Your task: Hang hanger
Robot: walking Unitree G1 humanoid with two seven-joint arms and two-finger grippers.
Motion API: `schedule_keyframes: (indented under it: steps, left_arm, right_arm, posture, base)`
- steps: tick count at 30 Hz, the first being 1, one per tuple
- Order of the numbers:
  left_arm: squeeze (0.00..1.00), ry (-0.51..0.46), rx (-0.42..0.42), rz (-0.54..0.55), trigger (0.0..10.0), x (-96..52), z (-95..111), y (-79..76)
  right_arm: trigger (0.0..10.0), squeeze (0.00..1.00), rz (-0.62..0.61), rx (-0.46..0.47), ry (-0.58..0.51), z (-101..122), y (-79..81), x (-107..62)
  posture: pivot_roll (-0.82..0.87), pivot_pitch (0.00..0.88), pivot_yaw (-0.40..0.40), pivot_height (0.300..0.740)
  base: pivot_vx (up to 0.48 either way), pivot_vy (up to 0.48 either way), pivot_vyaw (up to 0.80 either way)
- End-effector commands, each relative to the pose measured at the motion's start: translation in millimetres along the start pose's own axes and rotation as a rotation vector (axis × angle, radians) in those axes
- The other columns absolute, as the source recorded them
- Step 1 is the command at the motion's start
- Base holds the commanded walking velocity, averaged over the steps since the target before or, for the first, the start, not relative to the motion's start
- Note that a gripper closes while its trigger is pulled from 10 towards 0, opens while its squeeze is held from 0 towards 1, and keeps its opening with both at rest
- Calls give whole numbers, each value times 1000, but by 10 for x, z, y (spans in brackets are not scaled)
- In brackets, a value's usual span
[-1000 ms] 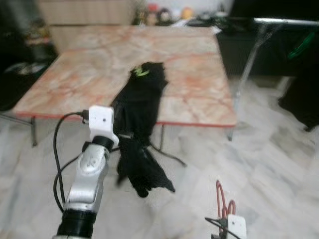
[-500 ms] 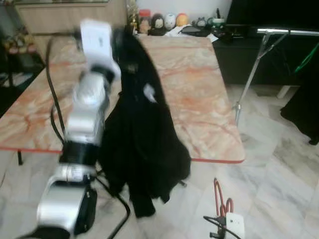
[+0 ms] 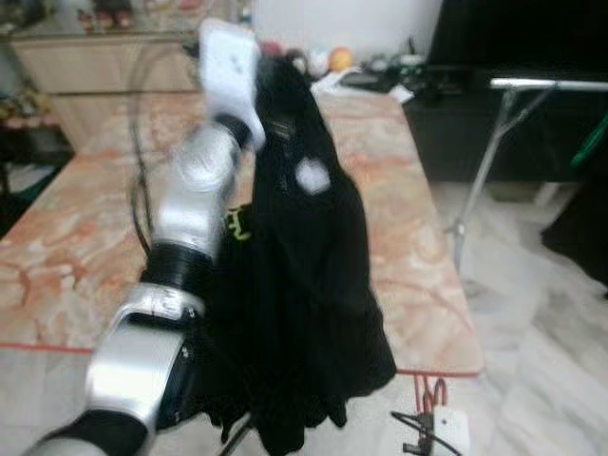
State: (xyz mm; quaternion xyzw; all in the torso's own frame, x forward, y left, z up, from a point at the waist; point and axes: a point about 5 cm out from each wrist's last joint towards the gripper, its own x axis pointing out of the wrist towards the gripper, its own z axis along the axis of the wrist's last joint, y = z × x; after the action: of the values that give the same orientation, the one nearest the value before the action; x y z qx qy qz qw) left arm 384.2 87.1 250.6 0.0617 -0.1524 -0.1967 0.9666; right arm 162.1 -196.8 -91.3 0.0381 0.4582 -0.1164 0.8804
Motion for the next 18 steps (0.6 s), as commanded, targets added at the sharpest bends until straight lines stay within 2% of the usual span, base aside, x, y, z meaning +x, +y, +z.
schedule_keyframes:
  steps: [1, 5, 13, 18]
  left_arm:
    - [0, -7, 27, -12, 10000, -36, 42, 7]
    - [0, 136, -43, -61, 10000, -307, -323, -160]
    - [0, 217, -95, -166, 10000, -623, -478, -444]
    - [0, 256, -87, -158, 10000, -770, -575, -451]
  right_arm:
    - [10000, 0, 1, 1, 36, -101, 9, -19]
    - [10000, 0, 3, 4, 41, -111, 10, -20]
    - [10000, 0, 7, 5, 43, -115, 23, -21]
    - [10000, 0, 5, 9, 44, -122, 27, -23]
  posture:
    - [-39, 28, -1, 740]
    - [-41, 33, -2, 740]
    - [-50, 25, 7, 740]
    - [-52, 22, 10, 740]
  base:
    - [0, 0, 0]
    - [0, 0, 0]
    - [0, 0, 0]
    - [0, 0, 0]
